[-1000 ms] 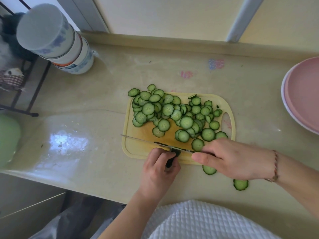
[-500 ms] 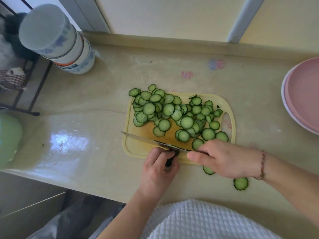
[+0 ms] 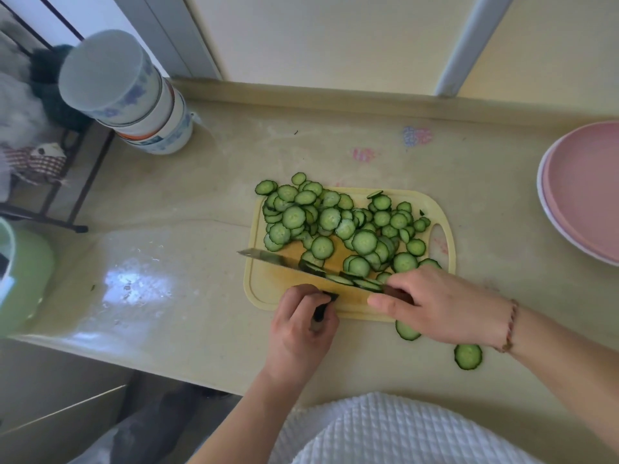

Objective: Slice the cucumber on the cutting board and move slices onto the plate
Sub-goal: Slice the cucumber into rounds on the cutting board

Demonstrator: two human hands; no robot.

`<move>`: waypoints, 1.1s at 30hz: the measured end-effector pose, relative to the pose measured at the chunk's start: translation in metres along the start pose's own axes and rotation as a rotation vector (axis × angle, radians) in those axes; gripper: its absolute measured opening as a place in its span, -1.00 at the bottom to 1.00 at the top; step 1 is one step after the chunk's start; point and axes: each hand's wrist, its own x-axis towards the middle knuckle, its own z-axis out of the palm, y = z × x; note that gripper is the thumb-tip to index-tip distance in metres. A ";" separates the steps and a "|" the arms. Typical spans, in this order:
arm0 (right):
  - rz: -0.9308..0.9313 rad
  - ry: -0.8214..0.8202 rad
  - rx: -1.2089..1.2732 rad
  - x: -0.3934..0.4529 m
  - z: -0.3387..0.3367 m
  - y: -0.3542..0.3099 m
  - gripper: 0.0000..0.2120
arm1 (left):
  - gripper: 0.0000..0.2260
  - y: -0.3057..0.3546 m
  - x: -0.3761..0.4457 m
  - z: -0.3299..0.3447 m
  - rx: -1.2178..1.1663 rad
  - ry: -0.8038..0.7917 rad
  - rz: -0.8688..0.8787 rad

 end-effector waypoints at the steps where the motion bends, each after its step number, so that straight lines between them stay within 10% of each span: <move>1: -0.008 0.038 -0.033 -0.004 -0.002 -0.002 -0.42 | -0.90 -0.003 0.002 -0.003 0.010 -0.002 -0.007; 8: 0.107 0.194 -0.350 -0.019 -0.003 -0.029 -0.60 | -0.92 -0.011 0.007 -0.018 -0.034 -0.094 0.034; 13: 0.222 0.264 -0.487 -0.017 0.013 -0.042 -0.63 | -0.90 0.004 0.025 -0.034 -0.137 -0.161 0.379; 22: 0.347 0.415 -0.472 -0.011 0.035 -0.060 -0.64 | -0.41 -0.001 0.119 -0.001 0.090 -0.806 0.827; 33: 0.402 0.413 -0.479 -0.016 0.031 -0.058 -0.61 | -0.59 -0.025 0.140 0.009 -0.012 -0.682 0.955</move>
